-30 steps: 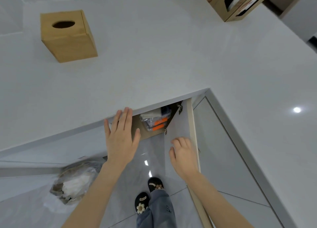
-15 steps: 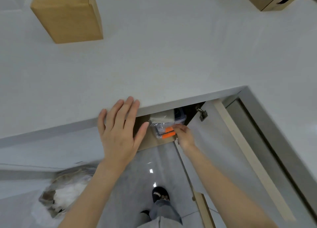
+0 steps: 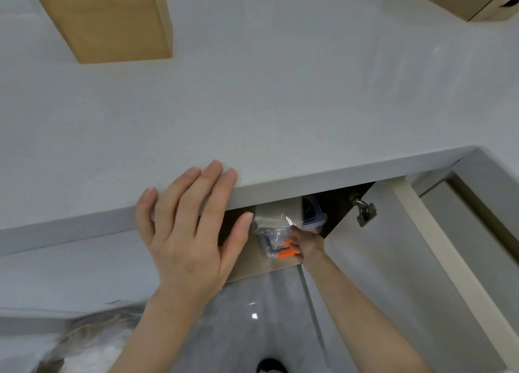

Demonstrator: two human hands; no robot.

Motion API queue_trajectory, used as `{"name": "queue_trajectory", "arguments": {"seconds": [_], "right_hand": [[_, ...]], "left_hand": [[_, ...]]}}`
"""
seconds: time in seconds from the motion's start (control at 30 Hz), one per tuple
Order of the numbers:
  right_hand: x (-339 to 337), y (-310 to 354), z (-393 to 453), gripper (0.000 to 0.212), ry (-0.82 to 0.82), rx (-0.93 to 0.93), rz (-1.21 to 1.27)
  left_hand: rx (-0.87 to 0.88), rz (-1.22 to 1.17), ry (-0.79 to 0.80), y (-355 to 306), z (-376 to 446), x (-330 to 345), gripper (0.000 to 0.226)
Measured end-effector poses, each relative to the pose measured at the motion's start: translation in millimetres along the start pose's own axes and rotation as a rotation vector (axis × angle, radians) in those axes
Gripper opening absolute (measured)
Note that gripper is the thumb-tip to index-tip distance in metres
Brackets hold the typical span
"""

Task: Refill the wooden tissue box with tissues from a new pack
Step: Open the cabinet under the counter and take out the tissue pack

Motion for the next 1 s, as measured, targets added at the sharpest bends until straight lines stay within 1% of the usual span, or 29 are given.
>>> {"name": "queue_trajectory", "arguments": {"seconds": [0.03,0.13,0.17,0.2,0.23,0.27,0.3,0.37,0.43,0.5,0.6,0.67,0.73,0.8,0.83,0.93,1.0], "right_hand": [[-0.2,-1.1,-1.5,0.015,0.014,0.003,0.01],[-7.1,-10.9,-8.6,0.021,0.042,0.01,0.08],[-9.7,-15.4,-12.5,0.016,0.067,0.022,0.132],[-10.8,-18.8,-18.1,0.006,0.116,0.029,0.212],[-11.1,-22.7,-22.3,0.007,0.176,0.029,0.309],[-11.7,-27.1,-25.0,0.014,0.23,0.023,0.412],[-12.1,-31.3,-27.4,0.016,0.264,0.011,0.504],[-10.7,-36.2,-34.5,0.011,0.311,-0.01,0.637],[-8.4,-36.8,-41.9,0.011,0.34,-0.038,0.727],[-8.7,-32.5,-53.2,0.013,0.337,-0.045,0.768],[-10.7,-17.2,-85.4,0.016,0.369,-0.039,0.71],[-12.9,-4.3,-114.0,0.021,0.405,-0.056,0.665],[-16.9,6.3,-143.0,0.026,0.404,-0.051,0.642],[-22.0,10.4,-172.1,0.023,0.401,-0.024,0.611],[-25.1,15.4,-191.2,0.022,0.424,-0.015,0.586],[-35.4,32.4,-245.9,0.022,0.489,-0.006,0.449],[-40.0,51.2,-279.2,0.023,0.513,0.003,0.366]], "left_hand": [[-0.001,-0.005,-0.002,-0.5,1.0,-0.4,0.037],[-0.019,-0.027,0.013,-2.1,2.0,-2.6,0.036],[-0.025,-0.027,0.02,-2.3,2.1,-2.9,0.036],[-0.031,-0.025,0.027,-2.6,2.2,-3.6,0.036],[-0.037,-0.024,0.035,-2.7,2.1,-3.8,0.035],[-0.04,-0.023,0.042,-2.7,1.9,-3.6,0.035],[-0.041,-0.02,0.047,-2.4,1.4,-3.2,0.035],[-0.049,-0.011,0.056,-1.7,1.1,-2.0,0.035],[-0.063,-0.01,0.078,-1.8,0.5,-2.6,0.036],[-0.08,-0.017,0.116,-2.2,1.5,-5.1,0.036],[-0.105,-0.045,0.21,-4.1,4.1,-13.2,0.038],[-0.112,-0.049,0.293,-5.4,6.9,-21.0,0.039],[-0.128,-0.052,0.402,-6.1,10.2,-25.8,0.041],[-0.156,-0.082,0.548,-7.4,10.8,-28.7,0.045],[-0.168,-0.114,0.628,-8.5,13.8,-32.6,0.048],[-0.199,-0.206,0.866,-9.9,22.0,-44.9,0.057],[-0.201,-0.263,1.02,-7.1,28.3,-49.7,0.057]]}}
Point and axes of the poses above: each hand's wrist, its own z-axis towards the middle knuckle, its own x-axis out of the palm, y = z × x, the point moved 5 cm from there along z, towards the middle knuckle, and after that the axes turned 11 degrees about y, right-handed, at the moved point
